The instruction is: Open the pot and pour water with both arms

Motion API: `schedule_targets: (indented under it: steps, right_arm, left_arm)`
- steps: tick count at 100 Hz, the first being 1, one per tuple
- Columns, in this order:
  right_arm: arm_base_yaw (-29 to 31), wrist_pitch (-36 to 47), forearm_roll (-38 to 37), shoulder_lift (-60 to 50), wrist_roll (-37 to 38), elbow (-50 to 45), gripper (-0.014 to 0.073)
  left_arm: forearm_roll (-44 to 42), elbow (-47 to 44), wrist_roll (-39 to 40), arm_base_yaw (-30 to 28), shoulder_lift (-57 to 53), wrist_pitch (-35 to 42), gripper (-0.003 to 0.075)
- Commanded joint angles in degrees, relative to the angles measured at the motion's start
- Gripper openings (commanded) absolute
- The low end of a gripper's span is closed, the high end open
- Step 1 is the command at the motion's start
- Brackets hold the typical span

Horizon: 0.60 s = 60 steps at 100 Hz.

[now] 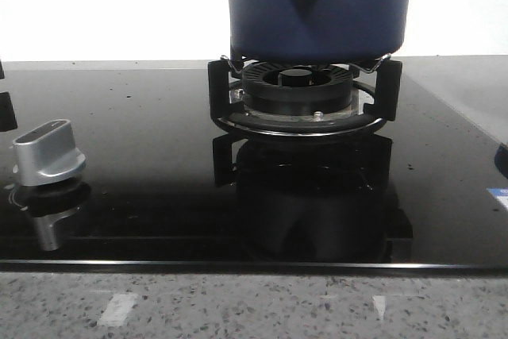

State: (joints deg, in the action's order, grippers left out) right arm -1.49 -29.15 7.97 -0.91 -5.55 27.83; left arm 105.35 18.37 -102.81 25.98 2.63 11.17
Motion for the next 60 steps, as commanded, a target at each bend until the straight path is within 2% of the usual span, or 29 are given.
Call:
schedule_targets:
  steps: [1,29,34,39,41,46,48,49,51,56,60]
  right_arm:
    - [0.02,4.71,-0.36,-0.48,-0.39,1.14,-0.0066]
    - [0.02,4.71,-0.36,-0.48,-0.39,1.14,-0.0066]
    - [0.02,4.71,-0.36,-0.48,-0.39,1.14,-0.0066]
    - [0.02,4.71,-0.36,-0.48,-0.39,1.14,-0.0066]
    - [0.02,4.71,-0.36,-0.48,-0.39,1.14,-0.0066]
    - [0.02,4.71,-0.36,-0.48,-0.39,1.14,-0.0066]
    - [0.02,4.71,-0.36,-0.48,-0.39,1.14,-0.0066]
    - [0.02,4.71,-0.36,-0.48,-0.39,1.14,-0.0066]
    - [0.02,4.71,-0.36,-0.48,-0.39,1.14,-0.0066]
    - [0.02,4.71,-0.36,-0.48,-0.39,1.14,-0.0066]
    - [0.02,4.71,-0.36,-0.48,-0.39,1.14,-0.0066]
  left_arm:
    - [1.67,1.35,0.41,-0.09,0.73,-1.42,-0.0011]
    - [0.66,1.10,0.41,-0.48,0.73,-1.32,-0.0011]
    - [-4.17,0.81,0.81,-1.15,0.73,-1.71,-0.0011]
    - [-15.58,0.19,4.89,-1.95,0.84,-5.69,-0.0011]
    - [-19.65,-0.17,8.37,-2.32,0.84,-7.76,-0.0011]
    - [-39.27,-0.69,22.24,-3.21,0.84,-11.88,-0.0011]
    - [-44.36,-0.83,30.81,-3.62,0.84,-12.94,-0.0011]
    - [-49.51,-1.08,36.95,-3.76,0.84,-13.73,-0.0011]
    - [-57.27,-1.45,43.25,-4.22,0.84,-14.89,-0.0011]
    - [-74.13,-2.57,67.81,-5.28,0.84,-17.48,-0.0011]
    - [-85.21,-3.63,79.87,-6.27,0.84,-19.37,-0.0011]
